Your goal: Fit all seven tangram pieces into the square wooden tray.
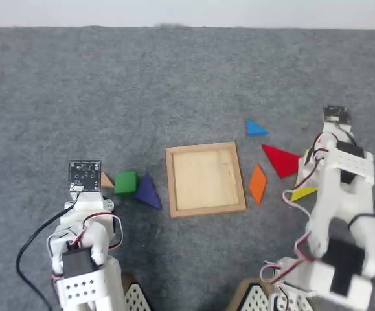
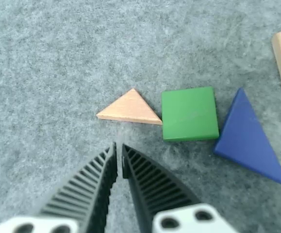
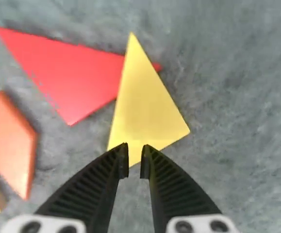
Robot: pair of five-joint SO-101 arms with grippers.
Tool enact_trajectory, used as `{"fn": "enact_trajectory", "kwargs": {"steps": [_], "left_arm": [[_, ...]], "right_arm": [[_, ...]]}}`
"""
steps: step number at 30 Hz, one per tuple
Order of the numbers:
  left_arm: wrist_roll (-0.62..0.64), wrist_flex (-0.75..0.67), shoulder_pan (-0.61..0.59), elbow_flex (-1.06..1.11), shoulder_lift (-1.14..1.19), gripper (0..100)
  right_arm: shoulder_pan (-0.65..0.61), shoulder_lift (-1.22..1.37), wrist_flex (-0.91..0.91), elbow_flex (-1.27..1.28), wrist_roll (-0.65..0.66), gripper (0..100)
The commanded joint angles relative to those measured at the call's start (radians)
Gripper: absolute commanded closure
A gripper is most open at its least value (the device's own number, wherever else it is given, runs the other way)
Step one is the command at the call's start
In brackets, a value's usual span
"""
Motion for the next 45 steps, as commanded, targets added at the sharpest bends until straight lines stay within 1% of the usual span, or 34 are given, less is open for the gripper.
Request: {"fn": "enact_trajectory", "kwargs": {"steps": [1, 4, 6, 14, 18, 19, 23, 28, 30, 33, 36, 38, 43, 45], "left_arm": [[0.011, 0.003, -0.005, -0.010, -0.012, 98], [0.011, 0.003, -0.005, -0.010, -0.012, 98], [0.011, 0.003, -0.005, -0.010, -0.012, 98], [0.011, 0.003, -0.005, -0.010, -0.012, 98], [0.011, 0.003, -0.005, -0.010, -0.012, 98], [0.011, 0.003, -0.005, -0.010, -0.012, 98], [0.011, 0.003, -0.005, -0.010, -0.012, 98], [0.011, 0.003, -0.005, -0.010, -0.012, 98], [0.011, 0.003, -0.005, -0.010, -0.012, 98], [0.011, 0.003, -0.005, -0.010, -0.012, 98], [0.011, 0.003, -0.005, -0.010, -0.012, 98], [0.011, 0.003, -0.005, -0.010, -0.012, 98], [0.011, 0.003, -0.005, -0.010, -0.012, 98], [0.011, 0.003, -0.005, -0.010, -0.012, 98]], "right_arm": [[-0.039, -0.154, 0.031, -0.031, 0.026, 89.0], [-0.047, -0.137, 0.039, -0.075, -0.012, 81.1], [-0.053, -0.099, 0.035, -0.087, -0.015, 78.5], [-0.070, 0.163, -0.016, -0.169, -0.011, 78.3], [-0.056, 0.282, -0.047, -0.189, 0.040, 77.4], [-0.044, 0.297, -0.058, -0.189, 0.041, 76.0], [-0.024, 0.305, -0.064, -0.178, 0.114, 70.9], [-0.024, 0.303, -0.064, -0.161, 0.147, 71.2], [-0.024, 0.303, -0.053, -0.161, 0.150, 74.2], [-0.024, 0.303, -0.045, -0.161, 0.146, 84.6], [-0.022, 0.303, -0.041, -0.161, 0.144, 92.2], [-0.022, 0.303, -0.039, -0.161, 0.144, 94.1], [-0.022, 0.303, -0.036, -0.160, 0.143, 94.5], [-0.022, 0.303, -0.035, -0.160, 0.143, 96.1]]}}
